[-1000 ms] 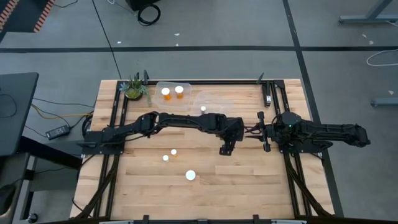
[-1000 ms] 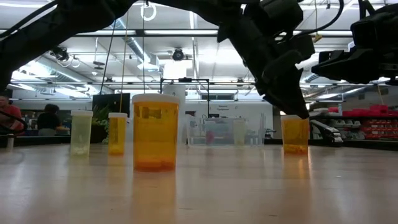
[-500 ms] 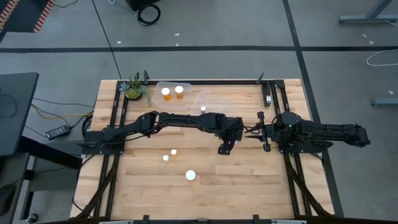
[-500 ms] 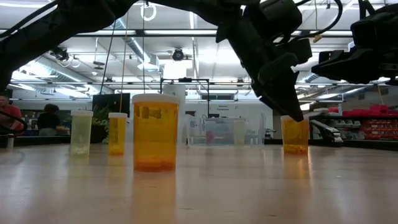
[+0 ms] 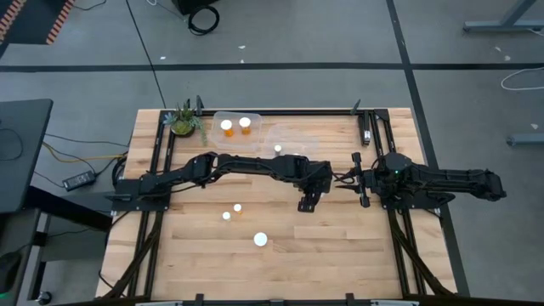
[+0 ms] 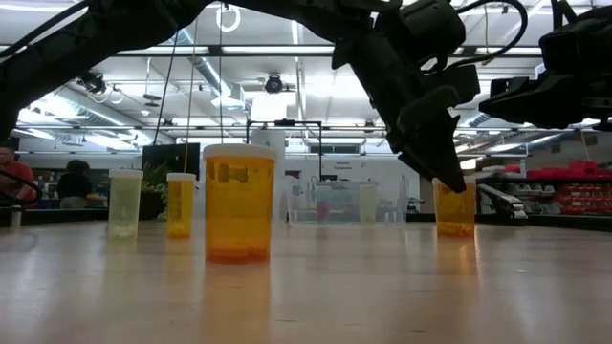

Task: Pick and place medicine bottles into bin by pill shape (circle, oval)
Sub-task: Put the top big orange pill bottle into the left transparent bin

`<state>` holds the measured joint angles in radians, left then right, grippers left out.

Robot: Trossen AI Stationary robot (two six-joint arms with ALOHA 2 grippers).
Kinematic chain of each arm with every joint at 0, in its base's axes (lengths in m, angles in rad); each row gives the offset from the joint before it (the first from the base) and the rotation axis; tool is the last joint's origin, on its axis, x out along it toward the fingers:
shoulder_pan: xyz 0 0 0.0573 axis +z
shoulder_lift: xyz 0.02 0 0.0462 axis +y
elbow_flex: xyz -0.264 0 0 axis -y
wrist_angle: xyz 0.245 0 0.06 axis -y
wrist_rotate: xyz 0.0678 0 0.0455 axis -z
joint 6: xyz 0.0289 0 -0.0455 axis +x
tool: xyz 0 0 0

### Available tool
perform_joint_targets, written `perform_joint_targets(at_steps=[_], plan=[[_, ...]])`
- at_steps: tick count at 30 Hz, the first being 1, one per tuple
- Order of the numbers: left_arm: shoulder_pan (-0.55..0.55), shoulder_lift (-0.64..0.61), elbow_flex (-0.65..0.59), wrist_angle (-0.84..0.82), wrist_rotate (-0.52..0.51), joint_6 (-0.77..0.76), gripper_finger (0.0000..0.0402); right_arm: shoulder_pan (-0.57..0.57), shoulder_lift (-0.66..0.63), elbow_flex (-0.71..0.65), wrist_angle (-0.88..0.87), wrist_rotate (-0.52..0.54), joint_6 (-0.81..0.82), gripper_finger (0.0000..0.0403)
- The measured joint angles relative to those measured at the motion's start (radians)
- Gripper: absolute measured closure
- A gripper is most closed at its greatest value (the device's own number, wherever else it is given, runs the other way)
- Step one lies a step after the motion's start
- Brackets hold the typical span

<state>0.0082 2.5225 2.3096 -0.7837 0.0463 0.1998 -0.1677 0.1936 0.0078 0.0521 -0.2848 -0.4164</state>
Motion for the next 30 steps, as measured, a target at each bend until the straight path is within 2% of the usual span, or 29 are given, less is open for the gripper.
perform_joint_targets(at_steps=[11, 19, 25, 30], plan=[[0.000, 0.000, 0.000, 0.001, -0.017, 0.006, 0.0189, 0.000, 0.000, 0.000, 0.000, 0.000, 0.000, 0.0310], [0.000, -0.013, 0.000, -0.046, -0.069, 0.047, 0.0167, 0.000, 0.000, 0.000, 0.000, 0.000, 0.000, 0.0310], [0.002, -0.060, 0.001, -0.152, -0.099, 0.043, 0.0189, 0.000, 0.000, 0.000, 0.000, 0.000, 0.000, 0.0310], [0.004, -0.102, 0.001, -0.273, -0.100, -0.005, 0.0180, 0.000, 0.002, 0.000, 0.000, 0.000, 0.000, 0.0310]])
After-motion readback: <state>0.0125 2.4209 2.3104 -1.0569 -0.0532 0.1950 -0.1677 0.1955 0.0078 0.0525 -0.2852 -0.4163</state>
